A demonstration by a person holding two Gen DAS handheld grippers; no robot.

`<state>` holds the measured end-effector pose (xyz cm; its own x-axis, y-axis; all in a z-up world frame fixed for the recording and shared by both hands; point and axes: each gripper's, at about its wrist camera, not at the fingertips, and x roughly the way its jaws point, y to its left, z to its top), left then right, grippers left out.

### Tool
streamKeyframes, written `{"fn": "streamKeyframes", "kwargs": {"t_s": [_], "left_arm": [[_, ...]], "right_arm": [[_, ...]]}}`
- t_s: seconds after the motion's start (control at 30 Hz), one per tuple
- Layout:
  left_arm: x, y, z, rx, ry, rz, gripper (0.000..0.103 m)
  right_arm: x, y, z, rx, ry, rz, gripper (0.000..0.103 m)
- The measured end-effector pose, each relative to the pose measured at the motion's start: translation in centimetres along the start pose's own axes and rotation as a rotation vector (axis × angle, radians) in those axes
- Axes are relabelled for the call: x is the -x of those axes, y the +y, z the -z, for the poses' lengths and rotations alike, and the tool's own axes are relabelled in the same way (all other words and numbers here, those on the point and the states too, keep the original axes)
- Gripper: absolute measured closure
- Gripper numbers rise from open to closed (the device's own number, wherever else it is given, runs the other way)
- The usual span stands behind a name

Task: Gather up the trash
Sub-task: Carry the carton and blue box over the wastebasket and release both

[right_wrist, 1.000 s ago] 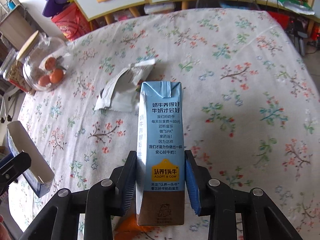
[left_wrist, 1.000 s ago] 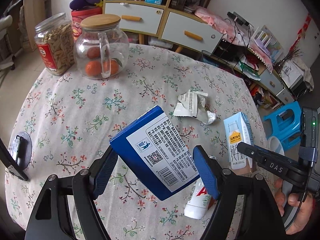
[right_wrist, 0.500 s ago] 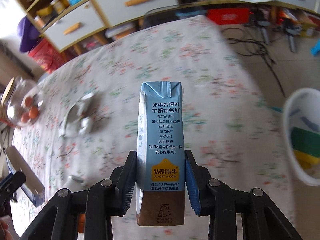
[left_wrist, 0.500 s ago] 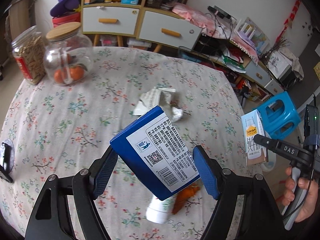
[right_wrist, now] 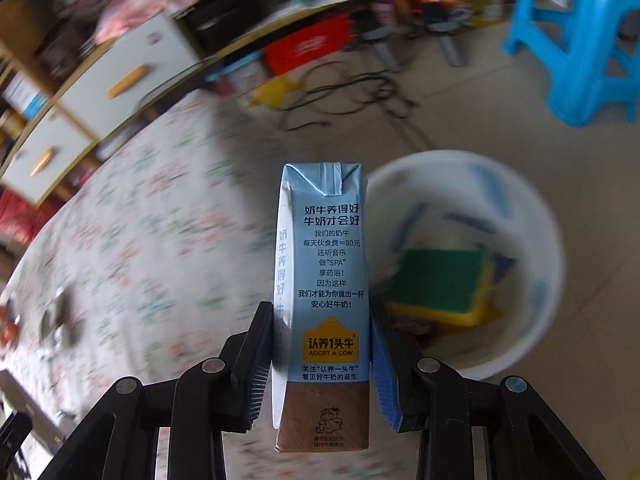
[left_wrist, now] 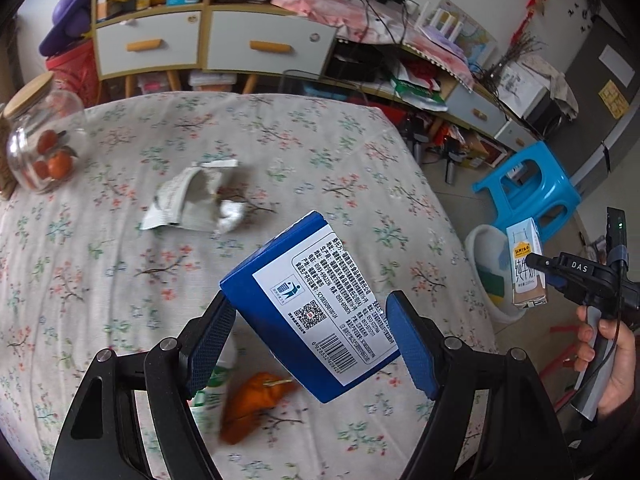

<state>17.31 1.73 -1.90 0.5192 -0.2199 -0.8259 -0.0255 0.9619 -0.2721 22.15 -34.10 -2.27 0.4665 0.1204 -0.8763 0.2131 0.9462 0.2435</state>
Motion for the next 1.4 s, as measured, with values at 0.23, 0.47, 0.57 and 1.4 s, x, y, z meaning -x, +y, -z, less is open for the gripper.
{"fn": "streamKeyframes", "kwargs": {"t_s": [0.23,0.47,0.57,1.4], "left_arm": [[-2.0,-4.3,-0.6,-0.052,0.033,0.015,0.024],[-4.2,-10.2,-2.0,-0.161,0.051,0.045,0.024],[-5.4,-13.6,-2.3,-0.219,0.057,0.068,0.024],[-14.6,-28.8,-2.1,-0.386,0.079,0.135,0.012]], "right_arm": [[-0.6,-6.5,-1.4,-0.091,-0.013,0.072,0.062],[-0.5,-9.5,-1.9,-0.165,-0.01,0.034,0.046],[0.4,-10.1,-1.8,-0.168,-0.027,0.035,0.042],[4.9,-18.0,-0.2,-0.192,-0.059,0.098,0.034]]}}
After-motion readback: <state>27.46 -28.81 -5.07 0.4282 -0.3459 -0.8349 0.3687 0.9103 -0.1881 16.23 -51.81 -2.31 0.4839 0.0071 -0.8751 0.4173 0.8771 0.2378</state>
